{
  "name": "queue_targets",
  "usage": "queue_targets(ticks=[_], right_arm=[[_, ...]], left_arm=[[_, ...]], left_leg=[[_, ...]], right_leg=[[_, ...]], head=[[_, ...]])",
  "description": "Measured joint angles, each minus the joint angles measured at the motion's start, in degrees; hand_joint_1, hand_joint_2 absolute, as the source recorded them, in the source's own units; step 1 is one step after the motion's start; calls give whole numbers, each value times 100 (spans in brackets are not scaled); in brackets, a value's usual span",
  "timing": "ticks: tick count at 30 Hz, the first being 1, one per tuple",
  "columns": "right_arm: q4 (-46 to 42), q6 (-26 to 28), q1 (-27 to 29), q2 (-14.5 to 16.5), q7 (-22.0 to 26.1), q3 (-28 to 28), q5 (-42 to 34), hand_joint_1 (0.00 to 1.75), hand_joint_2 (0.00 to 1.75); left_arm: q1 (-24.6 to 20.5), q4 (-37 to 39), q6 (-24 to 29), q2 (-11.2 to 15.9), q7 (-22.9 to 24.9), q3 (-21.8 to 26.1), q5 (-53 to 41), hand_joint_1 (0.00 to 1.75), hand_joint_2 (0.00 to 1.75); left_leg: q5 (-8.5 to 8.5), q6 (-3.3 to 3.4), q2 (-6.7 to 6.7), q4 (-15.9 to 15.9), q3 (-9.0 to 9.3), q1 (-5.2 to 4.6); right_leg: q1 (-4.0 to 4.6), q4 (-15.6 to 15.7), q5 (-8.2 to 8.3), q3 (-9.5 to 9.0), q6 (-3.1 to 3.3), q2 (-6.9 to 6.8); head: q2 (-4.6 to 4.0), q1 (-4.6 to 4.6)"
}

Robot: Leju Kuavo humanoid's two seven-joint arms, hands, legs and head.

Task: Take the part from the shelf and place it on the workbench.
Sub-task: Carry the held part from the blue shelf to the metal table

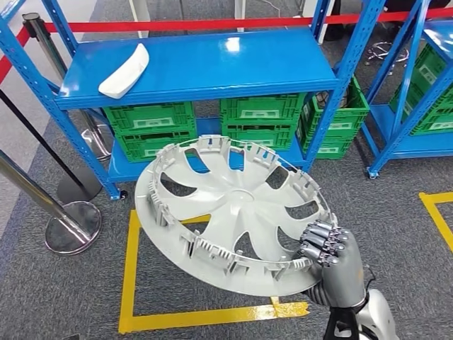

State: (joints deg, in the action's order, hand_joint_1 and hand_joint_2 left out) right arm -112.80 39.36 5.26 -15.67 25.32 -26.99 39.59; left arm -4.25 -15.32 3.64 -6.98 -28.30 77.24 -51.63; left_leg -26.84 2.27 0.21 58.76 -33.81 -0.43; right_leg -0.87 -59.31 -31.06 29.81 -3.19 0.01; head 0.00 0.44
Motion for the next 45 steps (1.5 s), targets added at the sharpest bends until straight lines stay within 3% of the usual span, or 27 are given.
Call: queue_targets(ticks=[4, 5, 7, 9, 10, 12, 14, 16, 17, 19, 20, 21, 23, 24, 25, 27, 29, 31, 32, 34, 35, 37, 39, 40, 41, 43, 45], right_arm=[[-4, 0, 1, 0, 1, -2, 1, 175, 175], [-5, -1, -1, 0, 1, 0, 1, 175, 175], [-5, -2, 0, 0, 1, 3, 0, 175, 175], [-4, -2, 6, 0, 2, 3, -1, 175, 175], [-4, -2, 7, 0, 3, 3, -1, 175, 175], [-4, -1, 7, 0, 3, 3, -1, 175, 175], [-5, -2, 9, 0, 3, 5, -1, 175, 175], [-7, -2, 9, 0, 3, 9, 1, 175, 175], [-9, -2, 11, 0, 5, 10, 2, 175, 175], [-17, -1, 19, -1, 8, 13, 5, 175, 175], [-20, 0, 28, -1, 10, 19, 6, 175, 175], [-22, 0, 34, -2, 10, 26, 6, 175, 175], [-22, 0, 45, -2, 10, 40, 5, 175, 175], [-22, 0, 51, -2, 10, 44, 5, 175, 175], [-22, 0, 60, -2, 10, 47, 6, 175, 175], [-22, 0, 75, -2, 10, 52, 7, 175, 175], [-25, 0, 77, -2, 10, 55, 11, 175, 175], [-41, 0, 78, -2, 10, 58, 18, 175, 175], [-50, 0, 80, -2, 10, 58, 19, 175, 175], [-60, 0, 88, -2, 10, 57, 20, 175, 175], [-62, 0, 88, -2, 10, 58, 20, 175, 175], [-64, -1, 91, -2, 9, 56, 21, 175, 175], [-66, -2, 95, -2, 9, 52, 22, 175, 175], [-66, -2, 97, -2, 10, 51, 22, 175, 175], [-66, -2, 100, -2, 10, 51, 22, 175, 175], [-66, -2, 109, -2, 10, 51, 22, 175, 175], [-67, -2, 113, -2, 10, 52, 23, 175, 175]], left_arm=[[15, 1, 2, 16, 0, 1, 1, 0, 0], [18, 1, 3, 20, 1, 1, 1, 0, 0], [19, 2, 2, 20, 2, 1, 1, 0, 0], [17, 3, 2, 15, 2, 1, 0, 0, 0], [15, 4, 2, 14, 2, 0, 0, 0, 0], [9, 4, 3, 13, 2, 0, 1, 0, 0], [-9, 4, 2, 15, 2, -1, 1, 0, 0], [-26, 4, 2, 15, 1, -2, 0, 0, 0], [-30, 4, 3, 16, 0, -2, 0, 0, 0], [-27, 5, 3, 12, -1, -3, 0, 0, 0], [-29, 5, 3, 10, -1, -3, 0, 0, 0], [-32, 6, 3, 10, -1, -4, 0, 0, 0], [-34, 7, 3, 12, -1, -4, 0, 0, 0], [-32, 7, 3, 12, -1, -4, 0, 0, 0], [-30, 7, 3, 8, -2, -4, 0, 0, 0], [-28, 8, 2, 4, -1, -4, 0, 0, 0], [-29, 9, 2, 3, 0, -5, -1, 0, 0], [-28, 9, 2, 3, 0, -8, -2, 0, 0], [-26, 9, 2, 4, 0, -9, -1, 0, 0], [-17, 9, 3, 9, 0, -10, -1, 0, 0], [-11, 9, 4, 14, 1, -10, -2, 0, 0], [0, 10, 6, 17, 4, -11, -2, 0, 0], [4, 14, 9, 9, 8, -12, -5, 0, 0], [3, 15, 10, 7, 9, -13, -7, 0, 0], [2, 15, 11, 7, 9, -13, -9, 0, 0], [1, 15, 12, 8, 9, -13, -8, 0, 0], [-1, 15, 8, 13, 6, -14, -4, 0, 0]], left_leg=[[50, -136, -17, 82, -119, -13], [-69, -171, -23, 175, -167, -7], [-558, -242, -29, 689, -332, 25], [-974, -294, -29, 1372, -466, 61], [-1014, -308, -29, 1544, -449, 72], [-772, -305, -29, 1276, -133, 85], [-529, -258, -32, 444, 439, 81], [-508, -211, -36, -138, 794, 55], [-517, -188, -37, -238, 829, 34], [-406, -121, -24, -269, 744, 26], [-337, -72, -12, -288, 683, 34], [-259, -28, 0, -308, 613, 45], [-119, 31, 12, -308, 446, 42], [-51, 40, 15, -298, 354, 31], [13, 44, 17, -285, 259, 19], [124, 33, 18, -239, 69, 5], [204, -2, 15, -165, -84, -6], [286, -52, 12, -91, -179, -22], [333, -79, 10, -72, -209, -25], [391, -134, 4, -53, -243, -15], [318, -170, 0, -2, -273, -7], [-111, -245, -6, 386, -394, 18], [-638, -298, -6, 1124, -561, 42], [-750, -312, -6, 1433, -598, 51], [-726, -317, -6, 1588, -560, 57], [-419, -298, -7, 1237, -195, 61], [-278, -242, -12, 371, 376, 53]], right_leg=[[1, 81, 83, 73, 156, -8], [-12, 87, 130, 120, 215, -19], [-26, 90, 238, 229, 303, -37], [-21, 82, 346, 370, 325, -44], [-20, 78, 398, 442, 322, -46], [-20, 69, 505, 584, 301, -44], [-15, 63, 604, 688, 253, -38], [-14, 76, 700, 723, 180, -41], [-19, 94, 755, 727, 137, -43], [-34, 129, 823, 742, 61, -37], [-35, 84, 728, 794, 34, -27], [-33, -61, 522, 863, 16, -18], [-30, -679, -84, 1038, -2, -11], [-30, -1048, -291, 1088, -10, -11], [-28, -1328, -362, 1091, -16, -11], [-25, -1372, -143, 855, -11, -11], [-19, -688, 69, 262, 11, -12], [-4, 68, -17, -272, 45, -9], [9, 254, -82, -382, 62, -8], [9, 297, -48, -315, 125, -18], [0, 301, -9, -265, 174, -28], [-21, 310, 87, -150, 272, -54], [-19, 300, 199, -28, 308, -62], [-18, 288, 262, 40, 305, -63], [-17, 272, 320, 112, 299, -62], [-17, 232, 407, 261, 277, -58], [-9, 195, 466, 358, 236, -57]], head=[[0, 0], [0, -10], [0, -36], [0, -49], [0, -49], [0, -50], [0, -50], [1, -45], [1, -50], [0, -66], [0, -69], [0, -64], [0, -49], [0, -43], [0, -38], [0, -33], [0, -32], [1, -36], [1, -37], [1, -35], [1, -37], [0, -50], [0, -66], [0, -68], [0, -68], [0, -69], [0, -65]])
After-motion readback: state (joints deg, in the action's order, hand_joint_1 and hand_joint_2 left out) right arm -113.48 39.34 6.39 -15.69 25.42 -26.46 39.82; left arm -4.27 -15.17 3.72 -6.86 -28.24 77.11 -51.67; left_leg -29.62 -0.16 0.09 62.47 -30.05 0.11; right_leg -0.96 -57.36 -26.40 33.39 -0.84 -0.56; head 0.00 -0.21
